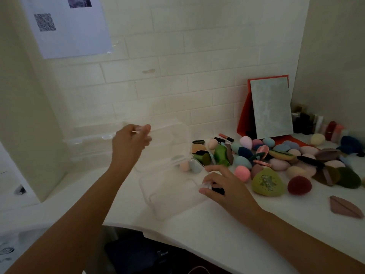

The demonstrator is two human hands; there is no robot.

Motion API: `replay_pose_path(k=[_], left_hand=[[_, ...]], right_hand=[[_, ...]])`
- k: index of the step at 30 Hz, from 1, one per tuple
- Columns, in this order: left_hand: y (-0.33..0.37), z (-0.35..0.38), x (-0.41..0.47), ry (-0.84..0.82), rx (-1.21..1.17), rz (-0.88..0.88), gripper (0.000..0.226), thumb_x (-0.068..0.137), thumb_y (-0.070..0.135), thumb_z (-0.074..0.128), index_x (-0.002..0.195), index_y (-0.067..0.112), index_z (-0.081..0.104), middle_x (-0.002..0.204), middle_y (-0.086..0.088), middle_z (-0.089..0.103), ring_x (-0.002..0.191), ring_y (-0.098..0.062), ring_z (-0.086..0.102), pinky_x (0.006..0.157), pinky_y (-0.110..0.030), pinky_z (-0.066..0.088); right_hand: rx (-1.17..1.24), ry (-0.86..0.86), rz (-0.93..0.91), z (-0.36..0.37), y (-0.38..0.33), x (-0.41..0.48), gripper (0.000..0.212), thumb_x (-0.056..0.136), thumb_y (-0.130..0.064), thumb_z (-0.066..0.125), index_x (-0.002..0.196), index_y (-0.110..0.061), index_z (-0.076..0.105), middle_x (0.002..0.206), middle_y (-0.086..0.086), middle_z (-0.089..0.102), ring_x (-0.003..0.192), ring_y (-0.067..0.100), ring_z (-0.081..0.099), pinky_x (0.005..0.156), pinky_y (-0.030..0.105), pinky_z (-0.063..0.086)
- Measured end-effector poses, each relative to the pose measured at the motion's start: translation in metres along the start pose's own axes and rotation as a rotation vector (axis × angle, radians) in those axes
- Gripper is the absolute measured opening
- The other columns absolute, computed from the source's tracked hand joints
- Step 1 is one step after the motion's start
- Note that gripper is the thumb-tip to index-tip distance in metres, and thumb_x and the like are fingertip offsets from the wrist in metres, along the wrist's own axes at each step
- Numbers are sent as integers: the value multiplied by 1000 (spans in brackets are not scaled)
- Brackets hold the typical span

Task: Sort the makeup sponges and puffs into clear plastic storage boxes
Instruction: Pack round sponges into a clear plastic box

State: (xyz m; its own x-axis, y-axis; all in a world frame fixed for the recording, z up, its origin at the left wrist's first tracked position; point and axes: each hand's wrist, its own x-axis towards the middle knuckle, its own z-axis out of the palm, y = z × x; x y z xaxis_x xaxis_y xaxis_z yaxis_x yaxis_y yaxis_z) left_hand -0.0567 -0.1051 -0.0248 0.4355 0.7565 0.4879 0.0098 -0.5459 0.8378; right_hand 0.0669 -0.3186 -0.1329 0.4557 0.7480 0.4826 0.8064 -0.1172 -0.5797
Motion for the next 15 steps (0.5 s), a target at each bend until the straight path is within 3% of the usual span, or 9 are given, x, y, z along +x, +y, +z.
replay_pose_path(k=[4, 8, 10, 13, 15], left_hand=[[-24, 7, 18, 50, -68, -187, 35, 92, 36, 53, 106, 4, 57, 80, -5, 66, 63, -19, 63, 62, -30, 54], [-62, 14, 8, 17, -65, -392, 34, 100, 26, 39, 119, -1, 45, 77, -8, 61, 58, -21, 59, 48, -27, 52], [-78, 16, -4, -33, -120, -555, 27, 99, 19, 40, 116, -1, 47, 76, -11, 60, 58, -21, 62, 43, -27, 53], [-84, 12, -14, -101, -312, -835, 13, 94, 5, 43, 97, -2, 53, 78, -19, 58, 39, -22, 62, 37, -28, 51], [-82, 11, -16, -86, -385, -899, 12, 91, 0, 45, 87, -6, 55, 77, -23, 57, 35, -24, 59, 33, -27, 48]], right_hand=[[36, -12, -7, 0, 0, 1, 11, 83, -43, 64, 88, -38, 55, 119, -37, 33, 89, -1, 58, 78, 10, 46], [72, -14, -3, 1, 2, 2, 10, 82, -42, 64, 86, -37, 56, 120, -36, 34, 88, -2, 58, 79, 10, 47], [83, -14, -12, 2, 3, 2, 10, 83, -41, 65, 85, -39, 55, 121, -35, 34, 92, -3, 57, 79, 10, 48], [101, -33, -25, 2, 4, 2, 15, 84, -41, 63, 84, -48, 50, 123, -35, 34, 97, -11, 55, 82, 11, 49], [90, -31, -35, 3, 5, 2, 16, 84, -41, 62, 84, -49, 48, 123, -35, 34, 97, -13, 55, 82, 11, 48]])
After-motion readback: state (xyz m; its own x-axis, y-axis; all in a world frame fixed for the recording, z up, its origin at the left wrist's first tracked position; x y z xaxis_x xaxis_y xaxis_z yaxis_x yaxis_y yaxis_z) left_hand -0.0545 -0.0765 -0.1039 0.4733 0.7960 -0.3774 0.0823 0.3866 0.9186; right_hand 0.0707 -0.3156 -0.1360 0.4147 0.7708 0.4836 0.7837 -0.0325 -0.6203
